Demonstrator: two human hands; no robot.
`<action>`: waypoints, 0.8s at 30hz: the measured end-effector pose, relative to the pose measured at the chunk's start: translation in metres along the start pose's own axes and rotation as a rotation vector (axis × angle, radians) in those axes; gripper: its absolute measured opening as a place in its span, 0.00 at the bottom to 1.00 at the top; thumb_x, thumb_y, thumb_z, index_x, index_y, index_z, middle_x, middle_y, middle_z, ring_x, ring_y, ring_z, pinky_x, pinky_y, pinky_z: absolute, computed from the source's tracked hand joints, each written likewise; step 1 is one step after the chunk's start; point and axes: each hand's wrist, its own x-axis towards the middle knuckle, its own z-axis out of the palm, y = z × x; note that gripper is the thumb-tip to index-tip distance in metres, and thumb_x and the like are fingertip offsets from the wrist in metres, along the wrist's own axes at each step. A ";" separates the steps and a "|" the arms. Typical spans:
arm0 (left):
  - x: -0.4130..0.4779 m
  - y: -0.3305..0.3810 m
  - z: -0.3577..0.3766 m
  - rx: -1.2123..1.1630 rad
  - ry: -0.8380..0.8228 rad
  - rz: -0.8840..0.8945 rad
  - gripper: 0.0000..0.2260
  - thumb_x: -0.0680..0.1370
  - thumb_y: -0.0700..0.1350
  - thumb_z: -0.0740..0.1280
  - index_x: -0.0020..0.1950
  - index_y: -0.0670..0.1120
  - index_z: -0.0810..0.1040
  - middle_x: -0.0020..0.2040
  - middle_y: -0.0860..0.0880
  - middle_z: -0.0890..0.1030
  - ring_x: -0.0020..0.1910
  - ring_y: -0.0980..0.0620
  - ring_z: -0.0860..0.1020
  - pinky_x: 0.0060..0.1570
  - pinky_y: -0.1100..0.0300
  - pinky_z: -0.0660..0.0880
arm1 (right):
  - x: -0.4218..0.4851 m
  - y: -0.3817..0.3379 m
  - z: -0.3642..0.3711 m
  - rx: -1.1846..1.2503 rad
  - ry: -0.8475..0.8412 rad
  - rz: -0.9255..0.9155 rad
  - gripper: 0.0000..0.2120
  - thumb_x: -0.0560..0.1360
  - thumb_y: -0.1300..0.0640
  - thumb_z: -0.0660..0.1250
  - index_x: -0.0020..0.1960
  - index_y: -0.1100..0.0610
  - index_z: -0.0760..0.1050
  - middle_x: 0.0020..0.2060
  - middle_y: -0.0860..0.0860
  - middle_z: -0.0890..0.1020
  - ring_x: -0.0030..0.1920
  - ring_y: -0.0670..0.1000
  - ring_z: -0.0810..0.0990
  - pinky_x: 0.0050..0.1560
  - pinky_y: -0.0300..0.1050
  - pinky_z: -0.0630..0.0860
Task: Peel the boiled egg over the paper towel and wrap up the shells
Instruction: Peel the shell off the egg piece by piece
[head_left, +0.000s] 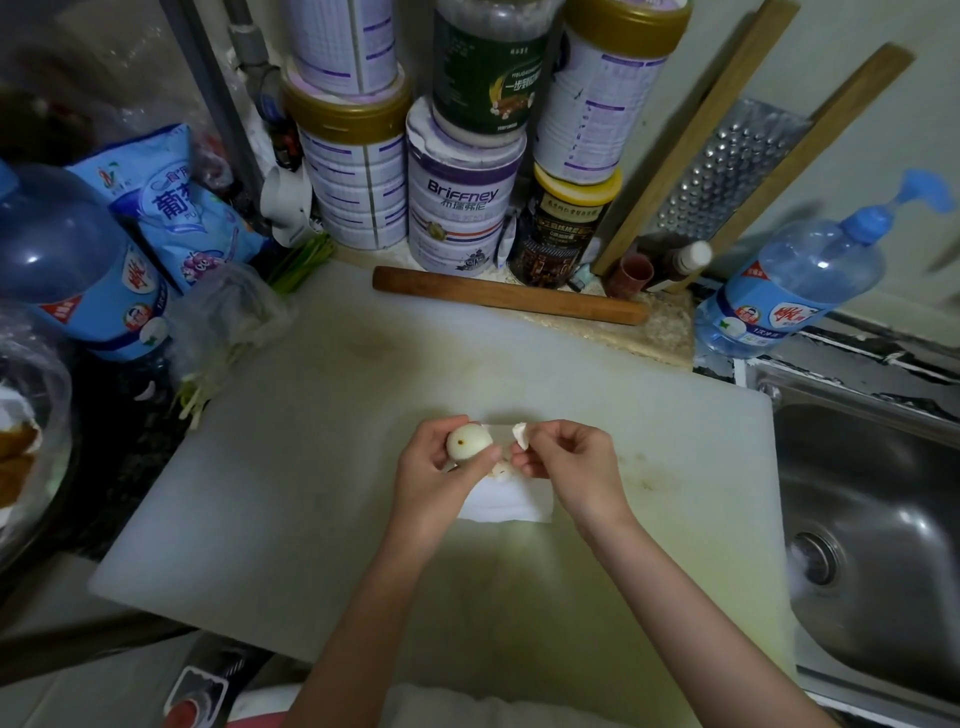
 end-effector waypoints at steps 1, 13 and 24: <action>0.001 -0.001 -0.002 -0.060 -0.003 -0.036 0.16 0.67 0.37 0.76 0.52 0.49 0.77 0.49 0.50 0.83 0.50 0.55 0.81 0.47 0.69 0.75 | 0.001 0.001 -0.002 -0.009 0.010 -0.004 0.09 0.73 0.63 0.66 0.37 0.67 0.79 0.29 0.55 0.83 0.30 0.49 0.81 0.42 0.46 0.80; -0.004 -0.007 -0.009 -0.523 -0.212 -0.278 0.19 0.71 0.36 0.68 0.60 0.32 0.73 0.59 0.33 0.77 0.60 0.43 0.77 0.55 0.58 0.77 | 0.005 0.024 0.001 -0.471 0.049 -0.174 0.07 0.70 0.59 0.70 0.34 0.57 0.80 0.28 0.48 0.81 0.29 0.44 0.76 0.37 0.39 0.73; -0.004 0.000 -0.010 -0.671 -0.385 -0.374 0.15 0.74 0.37 0.64 0.59 0.33 0.75 0.60 0.35 0.78 0.60 0.41 0.77 0.55 0.55 0.77 | -0.010 0.000 -0.011 -0.428 -0.073 -0.448 0.07 0.73 0.59 0.70 0.50 0.54 0.82 0.42 0.46 0.80 0.42 0.41 0.79 0.43 0.28 0.73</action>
